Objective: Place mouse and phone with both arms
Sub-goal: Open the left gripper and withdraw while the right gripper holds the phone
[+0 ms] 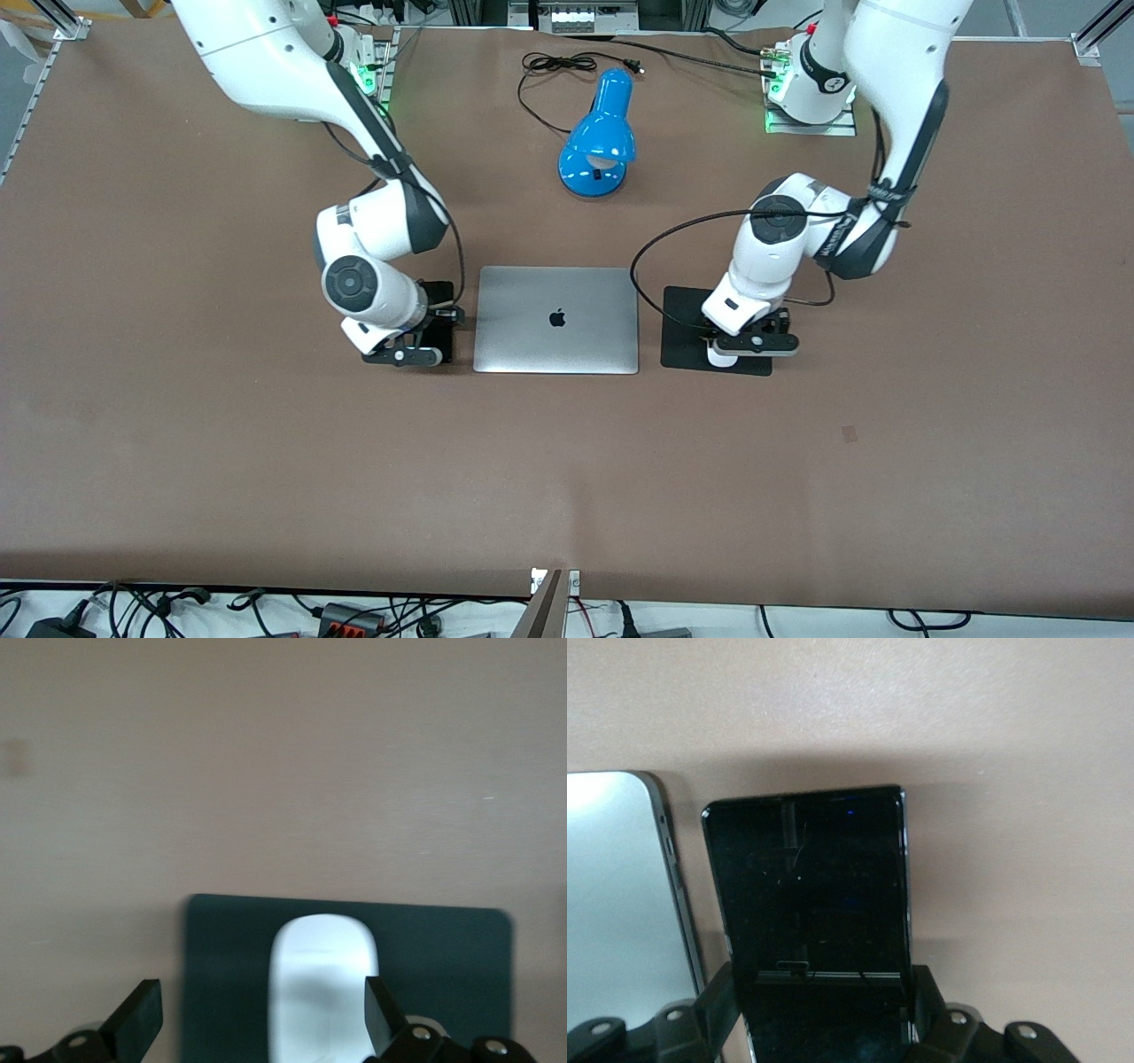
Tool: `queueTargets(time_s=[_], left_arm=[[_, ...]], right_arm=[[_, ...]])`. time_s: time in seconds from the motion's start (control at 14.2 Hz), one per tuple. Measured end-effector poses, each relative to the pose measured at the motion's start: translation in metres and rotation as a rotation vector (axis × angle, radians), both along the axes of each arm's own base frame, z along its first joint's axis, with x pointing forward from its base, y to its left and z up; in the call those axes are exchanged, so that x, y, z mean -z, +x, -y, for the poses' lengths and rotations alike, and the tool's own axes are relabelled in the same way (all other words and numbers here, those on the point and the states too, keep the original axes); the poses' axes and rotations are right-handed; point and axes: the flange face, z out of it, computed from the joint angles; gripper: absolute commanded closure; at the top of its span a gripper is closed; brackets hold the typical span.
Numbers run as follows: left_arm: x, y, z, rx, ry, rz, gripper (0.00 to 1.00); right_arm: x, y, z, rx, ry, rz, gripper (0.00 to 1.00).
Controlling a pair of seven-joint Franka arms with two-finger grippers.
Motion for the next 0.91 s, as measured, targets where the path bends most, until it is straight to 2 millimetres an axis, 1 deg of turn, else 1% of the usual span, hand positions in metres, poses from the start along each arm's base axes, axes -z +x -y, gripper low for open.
queueTargets(time_s=[0.14,0.28,0.42,0.49,0.56,0.63,0.7,0.84,0.91], left_arm=[[-0.047,0.017,-0.005,0.031,0.099,-0.078,0.0],[-0.091,0.03,-0.01,0.075,0.165,-0.145,0.0],[-0.125,0.038,-0.019,0.12,0.207,-0.214,0.0],[-0.142,0.041,-0.026,0.12,0.203,-0.248,0.0],[-0.159,0.044,-0.034,0.105,0.162,-0.286,0.0],[-0.179,0.047,-0.046,0.084,0.101,-0.32,0.0],[-0.201,0.05,-0.064,0.058,0.032,-0.344,0.0],[-0.247,0.052,-0.107,0.002,-0.088,-0.339,0.0],[-0.269,0.05,-0.129,-0.021,-0.122,-0.314,0.0]], right_arm=[[0.01,-0.001,0.001,0.022,-0.007,-0.004,0.78],[0.013,-0.001,0.002,0.031,-0.011,-0.009,0.78],[0.013,-0.001,0.002,0.034,-0.011,-0.009,0.78],[0.013,-0.001,0.002,0.034,-0.011,-0.008,0.78],[0.012,-0.001,0.001,0.034,-0.01,-0.006,0.78],[0.012,-0.001,0.0,0.033,-0.009,-0.004,0.78],[0.011,-0.001,-0.002,0.03,-0.008,-0.001,0.78],[0.01,-0.002,-0.006,0.024,-0.006,0.003,0.78],[0.01,-0.003,-0.007,0.021,-0.005,0.004,0.78]])
